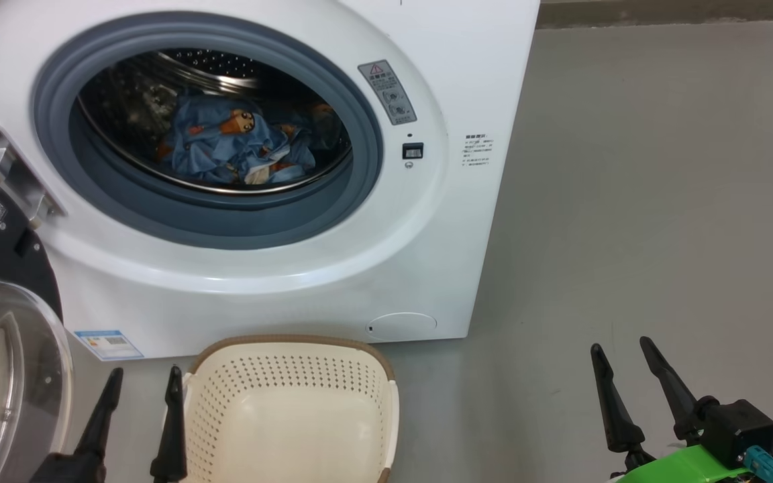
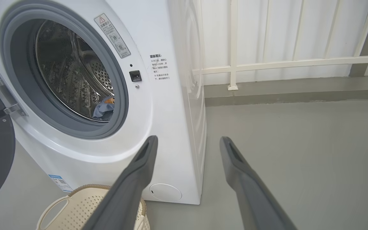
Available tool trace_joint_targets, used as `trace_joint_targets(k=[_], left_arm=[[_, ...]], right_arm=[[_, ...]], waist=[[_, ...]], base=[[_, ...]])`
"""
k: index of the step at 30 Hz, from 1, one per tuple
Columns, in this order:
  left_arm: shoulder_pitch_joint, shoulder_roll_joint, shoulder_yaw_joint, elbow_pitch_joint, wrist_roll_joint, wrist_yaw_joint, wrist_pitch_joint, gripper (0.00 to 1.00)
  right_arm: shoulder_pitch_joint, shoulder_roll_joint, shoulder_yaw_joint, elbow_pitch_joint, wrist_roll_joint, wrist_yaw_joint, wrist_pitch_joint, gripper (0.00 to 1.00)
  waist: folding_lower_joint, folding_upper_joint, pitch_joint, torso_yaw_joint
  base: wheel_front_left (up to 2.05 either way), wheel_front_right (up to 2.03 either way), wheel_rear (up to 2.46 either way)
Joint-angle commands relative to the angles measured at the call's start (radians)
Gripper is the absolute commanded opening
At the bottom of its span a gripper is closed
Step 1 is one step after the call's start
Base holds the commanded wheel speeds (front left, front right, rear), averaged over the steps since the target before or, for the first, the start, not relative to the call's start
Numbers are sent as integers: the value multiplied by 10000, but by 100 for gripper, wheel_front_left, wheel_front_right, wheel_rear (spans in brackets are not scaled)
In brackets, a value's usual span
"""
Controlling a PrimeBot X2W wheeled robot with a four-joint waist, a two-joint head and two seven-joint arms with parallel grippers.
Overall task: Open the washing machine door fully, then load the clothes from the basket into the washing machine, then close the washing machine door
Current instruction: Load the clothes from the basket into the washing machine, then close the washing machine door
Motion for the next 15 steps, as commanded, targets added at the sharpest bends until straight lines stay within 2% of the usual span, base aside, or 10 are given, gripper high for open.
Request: trace_joint_targets(k=[1, 15], left_arm=[[0, 68, 316, -146, -115, 90, -63, 100], [23, 35, 348, 363, 10, 286, -63, 100]], right_arm=[[-42, -35, 291, -272, -86, 17, -49, 100], [-84, -47, 243, -541, -526, 17, -49, 100]], waist=[[0, 0, -45, -36], [0, 0, -85, -130]], base=[[0, 0, 0], [0, 0, 0]])
